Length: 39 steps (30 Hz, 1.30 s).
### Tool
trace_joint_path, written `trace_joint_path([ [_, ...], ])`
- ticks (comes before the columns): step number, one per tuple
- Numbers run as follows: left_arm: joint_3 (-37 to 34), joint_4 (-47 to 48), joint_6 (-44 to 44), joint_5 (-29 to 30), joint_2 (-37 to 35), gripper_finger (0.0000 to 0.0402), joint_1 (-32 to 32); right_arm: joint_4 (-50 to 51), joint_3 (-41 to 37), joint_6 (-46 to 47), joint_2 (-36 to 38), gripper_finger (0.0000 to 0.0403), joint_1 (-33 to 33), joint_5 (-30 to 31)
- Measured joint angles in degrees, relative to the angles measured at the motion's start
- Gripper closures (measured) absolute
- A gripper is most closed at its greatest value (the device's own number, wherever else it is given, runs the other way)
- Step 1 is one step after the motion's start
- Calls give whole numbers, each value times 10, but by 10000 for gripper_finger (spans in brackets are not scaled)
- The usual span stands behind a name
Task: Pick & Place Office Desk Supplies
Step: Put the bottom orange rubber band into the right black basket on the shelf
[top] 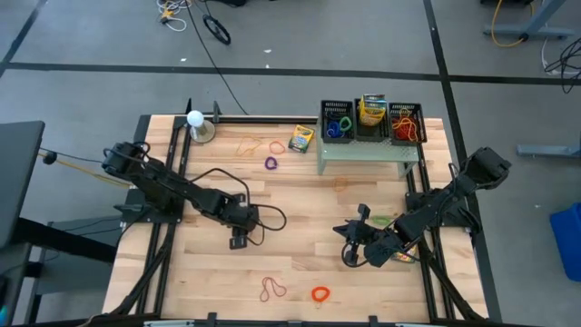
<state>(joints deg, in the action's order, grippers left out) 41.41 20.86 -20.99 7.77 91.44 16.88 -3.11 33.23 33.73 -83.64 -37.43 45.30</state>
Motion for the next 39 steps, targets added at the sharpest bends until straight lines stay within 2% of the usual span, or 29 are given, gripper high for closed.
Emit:
trace_joint_path([
  [5, 23, 3, 31, -14, 4, 376, 0, 0, 0, 0, 0, 391, 0, 0],
  [7, 41, 0, 51, -12, 4, 392, 1, 0, 0, 0, 0, 391, 0, 0],
  [11, 76, -11, 83, 6, 3, 396, 1, 0, 0, 1, 0, 391, 0, 0],
  [17, 89, -119, 134, -3, 3, 397, -4, -13, 0, -20, -16, 391, 0, 1],
  [20, 90, -162, 135, -27, 7, 398, -17, -69, 0, -79, -49, 378, 0, 1],
  [24, 90, -225, 129, -39, 13, 398, -31, -210, 0, -160, -116, 337, 10, 0],
  [27, 90, -253, 129, -40, 24, 398, -35, -327, 1, -150, -158, 301, 37, -1],
  [29, 90, -262, 127, -40, 33, 398, -37, -373, 1, -105, -176, 280, 62, -6],
  [34, 90, -274, 125, -34, 55, 398, -39, -400, 1, -26, -201, 245, 121, -92],
  [39, 90, -312, 125, -34, 74, 398, -38, -530, 6, -33, -252, 236, 150, -174],
])
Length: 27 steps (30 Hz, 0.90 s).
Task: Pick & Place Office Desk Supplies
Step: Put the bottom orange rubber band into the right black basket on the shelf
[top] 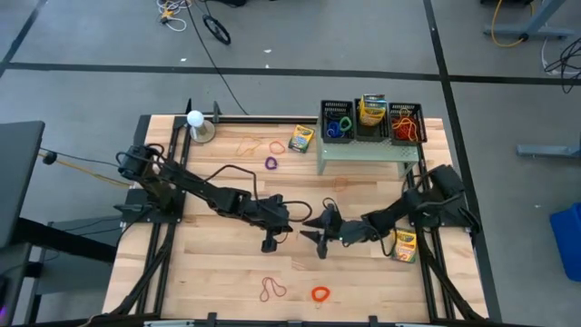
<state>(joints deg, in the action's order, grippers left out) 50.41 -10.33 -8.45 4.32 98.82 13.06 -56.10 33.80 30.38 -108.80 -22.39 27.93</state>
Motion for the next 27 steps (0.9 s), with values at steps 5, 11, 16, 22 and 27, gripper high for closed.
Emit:
trace_joint_path([
  [5, 0, -10, 1, 4, 7, 398, 0, -16, 22, -2, -38, 236, 9, -22],
  [11, 0, -24, 4, 12, 7, 398, 0, -12, 55, -18, -57, 241, 9, -35],
  [16, 0, -25, 8, 12, 7, 398, 1, -12, 57, -39, -57, 293, 5, -16],
  [22, 0, -28, 3, 26, 6, 375, 2, -7, 52, -61, -57, 391, -3, -11],
  [27, 0, -20, 4, 34, -11, 321, 2, -1, 52, -69, -57, 387, -9, -7],
])
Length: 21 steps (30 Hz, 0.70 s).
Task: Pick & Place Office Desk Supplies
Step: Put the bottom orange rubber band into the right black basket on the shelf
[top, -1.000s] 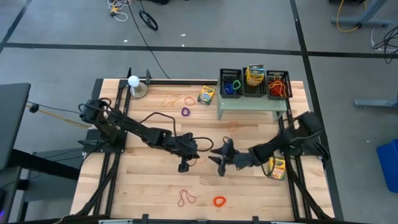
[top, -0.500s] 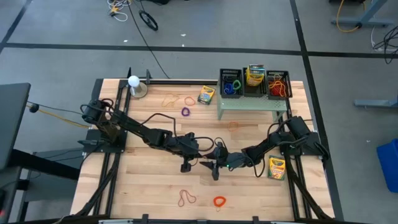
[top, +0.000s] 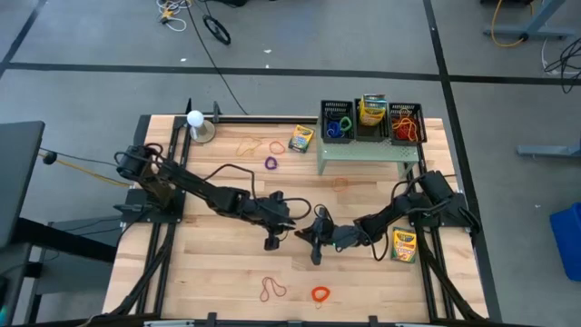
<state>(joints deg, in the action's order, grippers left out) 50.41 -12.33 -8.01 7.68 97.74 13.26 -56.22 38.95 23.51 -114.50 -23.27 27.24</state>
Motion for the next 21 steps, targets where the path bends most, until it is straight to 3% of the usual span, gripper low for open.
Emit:
trace_joint_path([
  [5, 0, 42, 33, 6, -34, 272, 3, 20, 0, -8, 0, 398, -5, 20],
  [8, 0, 43, 71, 38, -47, 254, 7, 25, 0, -11, 0, 395, -7, 26],
  [11, 0, 34, 92, 67, -50, 248, 3, 36, 0, -15, 0, 399, -8, 26],
  [15, -1, 31, 112, 57, -50, 251, -10, 70, 0, -15, 6, 398, -9, 30],
  [21, -86, -98, 116, 37, -53, 255, -20, 158, 0, -13, 44, 399, -17, 64],
])
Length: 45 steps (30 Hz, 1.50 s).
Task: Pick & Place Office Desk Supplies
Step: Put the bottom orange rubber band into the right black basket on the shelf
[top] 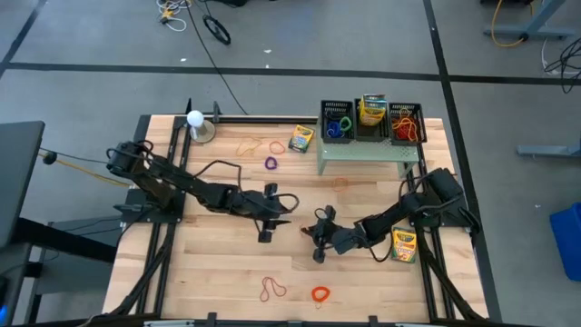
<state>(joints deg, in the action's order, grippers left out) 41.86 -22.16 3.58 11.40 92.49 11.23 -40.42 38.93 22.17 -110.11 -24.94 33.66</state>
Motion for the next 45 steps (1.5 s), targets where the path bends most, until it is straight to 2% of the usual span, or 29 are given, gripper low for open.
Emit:
trace_joint_path([
  [7, -159, -301, -23, 1, 0, 255, 9, 137, 0, 16, 76, 399, -28, 9],
  [12, -265, -536, -46, -7, 0, 255, 28, 289, 0, 36, 186, 399, -50, 44],
  [15, -303, -668, -74, -50, 0, 255, 36, 403, 10, 56, 268, 399, -53, 55],
  [16, -306, -683, -93, -60, -3, 255, 37, 444, 20, 61, 293, 399, -52, 60],
  [21, -285, -671, -137, -37, -17, 255, 38, 699, 99, 97, 401, 398, -37, 118],
  [23, -278, -656, -133, 20, -16, 255, 38, 800, 146, 117, 428, 398, -19, 149],
  [27, -275, -633, -103, 177, -16, 259, 30, 969, 240, 150, 454, 398, 44, 190],
  [29, -275, -631, -89, 204, -16, 266, 18, 1035, 279, 151, 456, 398, 95, 197],
  [31, -275, -627, -83, 203, -16, 274, 2, 1091, 308, 151, 454, 398, 156, 197],
  [38, -275, -598, -88, 181, -16, 309, -31, 1204, 324, 144, 454, 398, 391, 204],
  [45, -275, -558, -82, 179, -16, 352, -30, 1138, 266, 76, 453, 398, 524, 188],
])
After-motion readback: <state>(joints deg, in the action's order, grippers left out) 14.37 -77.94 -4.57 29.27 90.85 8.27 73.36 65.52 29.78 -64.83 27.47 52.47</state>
